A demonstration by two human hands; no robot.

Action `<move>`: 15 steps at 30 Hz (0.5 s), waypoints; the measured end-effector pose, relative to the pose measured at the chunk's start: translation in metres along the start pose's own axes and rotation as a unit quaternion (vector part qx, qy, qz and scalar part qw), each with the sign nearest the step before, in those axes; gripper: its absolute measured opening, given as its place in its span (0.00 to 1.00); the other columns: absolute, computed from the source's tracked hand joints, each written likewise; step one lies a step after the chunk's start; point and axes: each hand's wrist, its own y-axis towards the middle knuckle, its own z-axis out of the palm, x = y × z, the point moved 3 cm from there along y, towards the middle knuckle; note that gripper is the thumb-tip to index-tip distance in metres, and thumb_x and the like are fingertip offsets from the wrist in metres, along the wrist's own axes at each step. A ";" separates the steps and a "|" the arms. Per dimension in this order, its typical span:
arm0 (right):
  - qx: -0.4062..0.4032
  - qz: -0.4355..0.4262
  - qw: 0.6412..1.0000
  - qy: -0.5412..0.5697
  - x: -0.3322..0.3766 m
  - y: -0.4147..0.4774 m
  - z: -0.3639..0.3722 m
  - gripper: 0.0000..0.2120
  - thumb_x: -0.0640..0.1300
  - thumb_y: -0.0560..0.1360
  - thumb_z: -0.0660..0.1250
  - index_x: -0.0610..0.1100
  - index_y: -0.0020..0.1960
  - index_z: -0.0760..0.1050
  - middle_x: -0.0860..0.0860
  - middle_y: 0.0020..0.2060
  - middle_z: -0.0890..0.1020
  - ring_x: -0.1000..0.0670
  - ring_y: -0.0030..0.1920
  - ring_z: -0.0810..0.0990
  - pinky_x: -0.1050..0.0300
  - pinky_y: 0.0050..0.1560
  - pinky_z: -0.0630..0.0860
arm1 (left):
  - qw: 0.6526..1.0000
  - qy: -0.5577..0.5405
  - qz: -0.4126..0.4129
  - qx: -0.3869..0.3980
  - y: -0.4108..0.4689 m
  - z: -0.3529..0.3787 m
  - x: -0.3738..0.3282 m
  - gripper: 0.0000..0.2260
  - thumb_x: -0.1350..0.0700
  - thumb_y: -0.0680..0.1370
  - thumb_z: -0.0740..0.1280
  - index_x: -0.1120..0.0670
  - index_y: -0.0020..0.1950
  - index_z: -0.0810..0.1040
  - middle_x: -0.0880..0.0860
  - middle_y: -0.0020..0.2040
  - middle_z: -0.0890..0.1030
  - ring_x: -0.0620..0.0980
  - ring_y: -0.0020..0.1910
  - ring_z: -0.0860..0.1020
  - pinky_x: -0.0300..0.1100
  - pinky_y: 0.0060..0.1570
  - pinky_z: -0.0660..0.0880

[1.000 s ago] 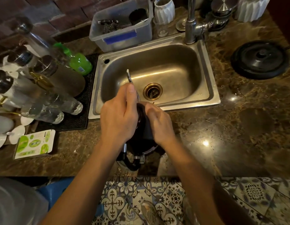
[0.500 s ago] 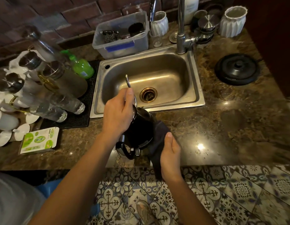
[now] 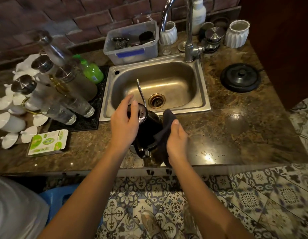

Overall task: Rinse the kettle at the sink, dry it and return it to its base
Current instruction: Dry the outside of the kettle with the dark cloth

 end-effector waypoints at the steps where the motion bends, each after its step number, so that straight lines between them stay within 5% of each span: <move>1: 0.009 -0.022 0.999 -0.032 0.001 -0.002 0.008 0.14 0.60 0.83 0.54 0.64 0.51 0.79 0.56 0.54 0.84 0.60 0.57 0.81 0.55 0.60 0.76 | 1.000 0.001 -0.008 0.001 -0.005 -0.004 0.002 0.18 0.48 0.85 0.59 0.53 0.72 0.75 0.50 0.67 0.80 0.43 0.66 0.75 0.39 0.65 0.71; 5: 0.005 -0.059 0.992 -0.111 -0.011 -0.024 0.025 0.16 0.58 0.85 0.53 0.57 0.51 0.78 0.59 0.44 0.82 0.69 0.46 0.79 0.56 0.51 0.76 | 0.998 -0.030 -0.055 -0.005 -0.029 -0.016 0.014 0.17 0.49 0.85 0.59 0.51 0.73 0.75 0.48 0.66 0.80 0.40 0.64 0.76 0.37 0.63 0.73; 10: -0.011 0.031 0.995 -0.098 -0.026 -0.050 0.021 0.25 0.60 0.85 0.54 0.47 0.71 0.75 0.51 0.64 0.81 0.50 0.67 0.77 0.49 0.69 0.73 | 0.992 -0.094 -0.087 0.004 -0.053 -0.037 0.030 0.16 0.48 0.85 0.59 0.48 0.72 0.75 0.38 0.62 0.79 0.32 0.64 0.75 0.28 0.61 0.70; 15: -0.009 0.110 0.993 0.031 -0.010 -0.066 0.021 0.21 0.60 0.83 0.59 0.50 0.70 0.74 0.48 0.64 0.80 0.46 0.65 0.78 0.43 0.69 0.73 | 0.984 -0.131 -0.120 0.021 -0.066 -0.052 0.039 0.17 0.46 0.84 0.59 0.46 0.72 0.75 0.33 0.60 0.78 0.25 0.60 0.73 0.18 0.52 0.68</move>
